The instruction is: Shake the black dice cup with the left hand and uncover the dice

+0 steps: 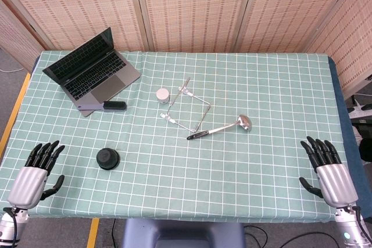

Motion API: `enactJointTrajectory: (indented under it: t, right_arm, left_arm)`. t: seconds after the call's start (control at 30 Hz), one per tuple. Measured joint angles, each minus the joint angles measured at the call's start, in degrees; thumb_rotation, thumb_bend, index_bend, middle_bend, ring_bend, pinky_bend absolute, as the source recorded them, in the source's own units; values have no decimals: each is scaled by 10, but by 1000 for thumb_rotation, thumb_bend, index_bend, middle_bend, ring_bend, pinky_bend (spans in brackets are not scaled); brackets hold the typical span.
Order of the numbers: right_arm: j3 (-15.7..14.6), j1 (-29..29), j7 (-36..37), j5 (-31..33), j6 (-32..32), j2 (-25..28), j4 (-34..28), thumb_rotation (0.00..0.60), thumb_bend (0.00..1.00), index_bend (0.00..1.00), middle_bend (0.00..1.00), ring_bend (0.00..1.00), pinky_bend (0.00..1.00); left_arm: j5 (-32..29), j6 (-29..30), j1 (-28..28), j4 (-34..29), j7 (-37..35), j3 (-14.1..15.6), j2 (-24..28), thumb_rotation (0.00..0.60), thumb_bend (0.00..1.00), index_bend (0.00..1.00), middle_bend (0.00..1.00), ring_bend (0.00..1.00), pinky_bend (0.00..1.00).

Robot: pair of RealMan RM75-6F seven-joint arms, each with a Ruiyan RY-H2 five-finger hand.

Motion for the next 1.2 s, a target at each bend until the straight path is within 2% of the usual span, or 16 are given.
enactJointTrajectory:
  t: [0.17, 0.27, 0.37, 0.47, 0.57, 0.7, 0.8, 0.93, 1.2]
  right_arm:
    - [-1, 3, 6, 2, -9, 3, 1, 600, 152, 0, 0, 0, 0]
    - [-3, 4, 10, 1, -13, 6, -2, 600, 152, 0, 0, 0, 0]
    - [-3, 5, 14, -2, -11, 7, -1, 600, 152, 0, 0, 0, 0]
    - [-6, 10, 27, -4, -22, 11, -1, 600, 151, 0, 0, 0, 0]
    - [-12, 19, 45, -12, -41, 17, 1, 600, 151, 0, 0, 0, 0]
    - [-21, 26, 50, -25, -52, 22, 4, 600, 152, 0, 0, 0, 0]
    - [-27, 33, 82, -32, -63, 30, 7, 600, 151, 0, 0, 0, 0]
    - [-30, 41, 119, -34, -72, 34, 16, 600, 151, 0, 0, 0, 0]
    - [-38, 44, 114, -41, -72, 37, 20, 600, 152, 0, 0, 0, 0]
  left_arm:
    - [-3, -10, -12, 16, -24, -7, -14, 600, 415, 0, 0, 0, 0]
    - [-12, -33, -28, 14, -35, -17, -21, 600, 414, 0, 0, 0, 22]
    - [-31, -74, -55, -10, -12, -32, -18, 600, 414, 0, 0, 0, 49]
    - [-60, -148, -91, -57, 12, -45, 2, 600, 414, 0, 0, 0, 74]
    - [-96, -248, -136, -118, 37, -57, 37, 600, 416, 0, 0, 0, 90]
    - [-188, -408, -222, -218, 48, -78, 97, 600, 433, 0, 0, 0, 101]
    - [-242, -465, -268, -256, 70, -83, 112, 600, 432, 0, 0, 0, 115]
    - [-282, -472, -295, -264, 110, -85, 109, 600, 428, 0, 0, 0, 121]
    - [-408, -431, -359, -259, 227, -70, 81, 600, 406, 0, 0, 0, 117]
